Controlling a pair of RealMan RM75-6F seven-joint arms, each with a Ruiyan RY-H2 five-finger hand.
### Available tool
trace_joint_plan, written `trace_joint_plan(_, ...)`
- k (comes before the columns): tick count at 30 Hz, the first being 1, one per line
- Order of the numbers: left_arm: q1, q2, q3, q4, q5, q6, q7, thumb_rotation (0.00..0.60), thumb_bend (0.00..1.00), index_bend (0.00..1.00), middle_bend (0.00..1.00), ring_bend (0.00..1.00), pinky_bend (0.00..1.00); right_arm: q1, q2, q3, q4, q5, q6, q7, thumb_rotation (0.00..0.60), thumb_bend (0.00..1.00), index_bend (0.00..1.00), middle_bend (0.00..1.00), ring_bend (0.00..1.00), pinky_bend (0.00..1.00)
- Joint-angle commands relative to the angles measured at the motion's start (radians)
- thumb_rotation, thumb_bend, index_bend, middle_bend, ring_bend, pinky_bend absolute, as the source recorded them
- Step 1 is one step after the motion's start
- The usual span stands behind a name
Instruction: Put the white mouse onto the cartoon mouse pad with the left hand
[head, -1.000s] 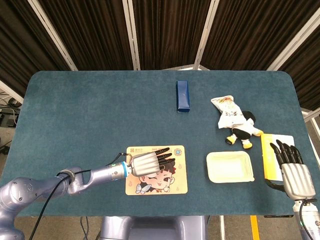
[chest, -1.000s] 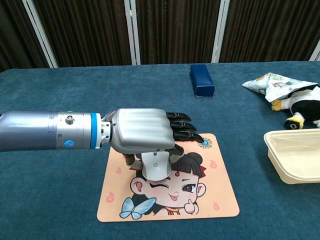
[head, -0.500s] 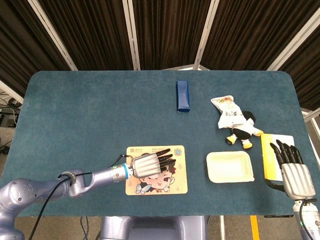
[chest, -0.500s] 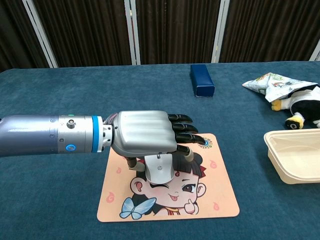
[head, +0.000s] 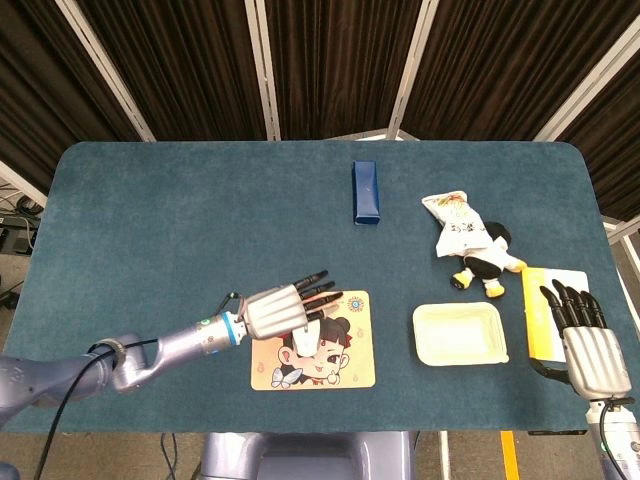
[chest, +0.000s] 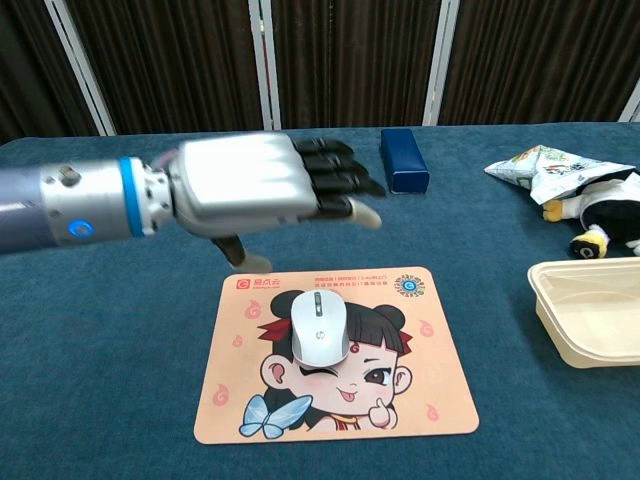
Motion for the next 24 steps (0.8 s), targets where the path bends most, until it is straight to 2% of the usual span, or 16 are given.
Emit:
trace_joint_plan(1,0.075,0.116,-0.031,-0.102,-0.066,0.068,0.059,0.600,0.22,0.12,0.00,0.00,0.00,0.000,-0.001,0.000,0.001,0.000,0.001,-0.001,0.600,0.10,0.02,0.00,0.00,0.00)
trace_joint_plan(6,0.169,0.207,-0.041,-0.221,-0.162,0.116,0.123,0.600,0.21,0.09,0.00,0.00,0.00,-0.001,-0.002,0.000,0.001,-0.001,0.002,-0.003,0.600,0.10,0.02,0.00,0.00,0.00)
trace_joint_plan(10,0.306,0.299,-0.030,-0.333,-0.268,0.216,0.165,0.600,0.19,0.05,0.00,0.00,0.00,-0.002,-0.003,0.000,0.002,-0.002,0.005,-0.004,0.600,0.10,0.02,0.00,0.00,0.00)
trace_joint_plan(15,0.426,0.374,-0.015,-0.398,-0.339,0.317,0.213,0.600,0.19,0.01,0.00,0.00,0.00,-0.003,-0.005,-0.001,0.003,-0.005,0.008,-0.005,0.600,0.10,0.02,0.00,0.00,0.00)
trace_joint_plan(20,0.546,0.445,-0.005,-0.444,-0.380,0.417,0.126,0.600,0.19,0.00,0.00,0.00,0.00,-0.003,-0.007,0.000,0.003,-0.004,0.009,-0.013,0.600,0.10,0.02,0.00,0.00,0.00)
trace_joint_plan(24,0.619,0.445,-0.014,-0.421,-0.404,0.475,0.028,0.600,0.18,0.00,0.00,0.00,0.00,-0.003,-0.009,0.001,0.004,-0.005,0.012,-0.018,0.600,0.10,0.02,0.00,0.00,0.00)
